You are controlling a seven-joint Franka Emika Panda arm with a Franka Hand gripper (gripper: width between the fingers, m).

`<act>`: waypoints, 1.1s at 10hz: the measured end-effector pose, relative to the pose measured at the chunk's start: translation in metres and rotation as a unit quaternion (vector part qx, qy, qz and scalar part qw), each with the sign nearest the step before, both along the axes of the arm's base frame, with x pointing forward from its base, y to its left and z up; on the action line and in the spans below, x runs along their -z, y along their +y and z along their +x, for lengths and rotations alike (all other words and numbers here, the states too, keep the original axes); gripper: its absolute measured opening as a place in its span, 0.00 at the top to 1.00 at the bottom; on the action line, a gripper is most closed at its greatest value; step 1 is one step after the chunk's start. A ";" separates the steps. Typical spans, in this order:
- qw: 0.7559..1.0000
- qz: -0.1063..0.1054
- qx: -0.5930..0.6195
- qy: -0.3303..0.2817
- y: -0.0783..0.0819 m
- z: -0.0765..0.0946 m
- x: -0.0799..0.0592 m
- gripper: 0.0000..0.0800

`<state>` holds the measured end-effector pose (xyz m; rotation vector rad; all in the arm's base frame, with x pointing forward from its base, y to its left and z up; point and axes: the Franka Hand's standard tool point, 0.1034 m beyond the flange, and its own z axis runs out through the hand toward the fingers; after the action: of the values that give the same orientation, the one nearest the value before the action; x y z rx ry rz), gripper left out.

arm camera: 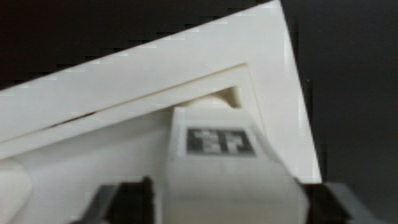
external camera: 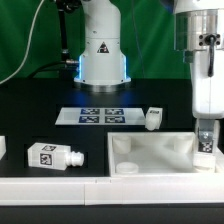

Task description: Assemble one leg

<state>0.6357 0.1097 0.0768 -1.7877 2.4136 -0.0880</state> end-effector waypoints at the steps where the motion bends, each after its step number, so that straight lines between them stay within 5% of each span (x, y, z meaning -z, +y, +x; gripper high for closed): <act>1: 0.995 -0.015 -0.098 -0.004 0.002 0.001 -0.001 0.39; 2: 0.977 -0.030 -0.212 -0.010 0.002 0.002 -0.004 0.23; 7: 0.910 -0.058 -0.410 -0.017 0.002 0.002 -0.003 0.19; 9: 0.818 -0.085 -0.568 -0.018 -0.005 0.006 -0.002 0.19; 10: 0.836 -0.081 -0.543 -0.018 -0.005 0.005 -0.002 0.19; 11: 0.836 -0.081 -0.542 -0.018 -0.005 0.005 -0.002 0.32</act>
Offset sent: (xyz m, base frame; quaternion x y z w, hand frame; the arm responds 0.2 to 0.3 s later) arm 0.0000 0.0000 0.0000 0.0000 0.0000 -0.1296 0.9916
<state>0.6410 0.1045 0.0784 -2.8693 1.0560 -0.1917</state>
